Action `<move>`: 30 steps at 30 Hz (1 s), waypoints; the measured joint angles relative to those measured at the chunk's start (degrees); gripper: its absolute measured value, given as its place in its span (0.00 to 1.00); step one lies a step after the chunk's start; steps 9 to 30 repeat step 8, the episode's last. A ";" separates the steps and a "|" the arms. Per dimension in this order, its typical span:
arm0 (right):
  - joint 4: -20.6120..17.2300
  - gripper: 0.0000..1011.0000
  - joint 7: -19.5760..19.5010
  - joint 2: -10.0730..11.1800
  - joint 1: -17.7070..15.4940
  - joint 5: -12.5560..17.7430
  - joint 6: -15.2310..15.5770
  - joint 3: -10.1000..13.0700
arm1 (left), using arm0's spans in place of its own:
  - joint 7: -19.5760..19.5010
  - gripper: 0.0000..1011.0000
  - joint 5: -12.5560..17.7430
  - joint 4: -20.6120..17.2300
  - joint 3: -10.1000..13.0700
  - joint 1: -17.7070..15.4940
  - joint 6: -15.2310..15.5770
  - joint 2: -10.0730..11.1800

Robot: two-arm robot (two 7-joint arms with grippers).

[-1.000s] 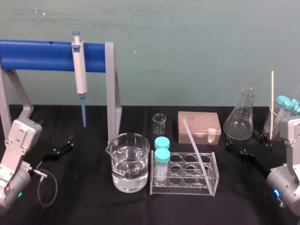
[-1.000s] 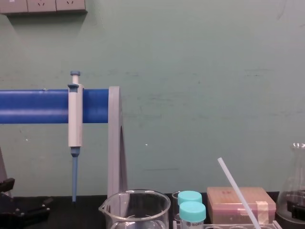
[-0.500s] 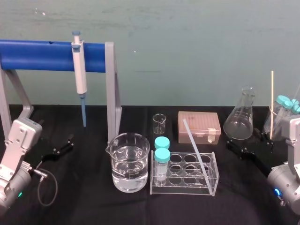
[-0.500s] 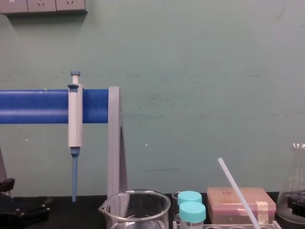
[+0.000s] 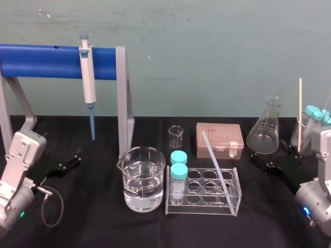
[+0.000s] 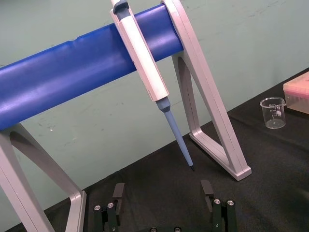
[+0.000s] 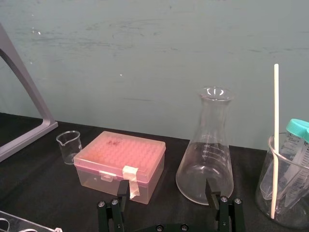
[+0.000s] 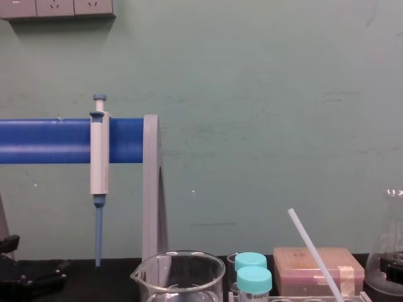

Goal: Pick up the stirring rod with one hand, then place it down.

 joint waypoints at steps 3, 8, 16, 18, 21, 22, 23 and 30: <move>-0.01 0.99 0.00 0.00 0.00 0.00 -0.02 0.00 | 0.00 0.99 0.00 0.00 0.00 0.00 0.00 0.00; -0.01 0.99 0.02 0.00 0.00 0.00 -0.06 0.00 | 0.00 0.99 0.00 0.00 0.00 0.00 0.00 0.00; -0.01 0.99 0.02 0.00 0.00 0.00 -0.06 0.00 | 0.00 0.99 0.00 0.00 0.00 0.00 0.00 0.00; -0.01 0.99 0.02 0.00 0.00 0.00 -0.06 0.00 | 0.00 0.99 0.00 0.00 0.00 0.00 0.00 0.00; -0.01 0.99 0.02 0.00 0.00 0.00 -0.06 0.00 | 0.00 0.99 0.00 0.00 0.00 0.00 0.00 0.00; -0.01 0.99 0.02 0.00 0.00 0.00 -0.06 0.00 | 0.00 0.99 0.00 0.00 0.00 0.00 0.00 0.00; -0.01 0.99 0.02 0.00 0.00 0.00 -0.06 0.00 | 0.00 0.99 0.00 0.00 0.00 0.00 0.00 0.00; -0.01 0.99 0.02 0.00 0.00 0.00 -0.06 0.00 | 0.00 0.99 0.00 0.00 0.00 0.00 0.00 0.00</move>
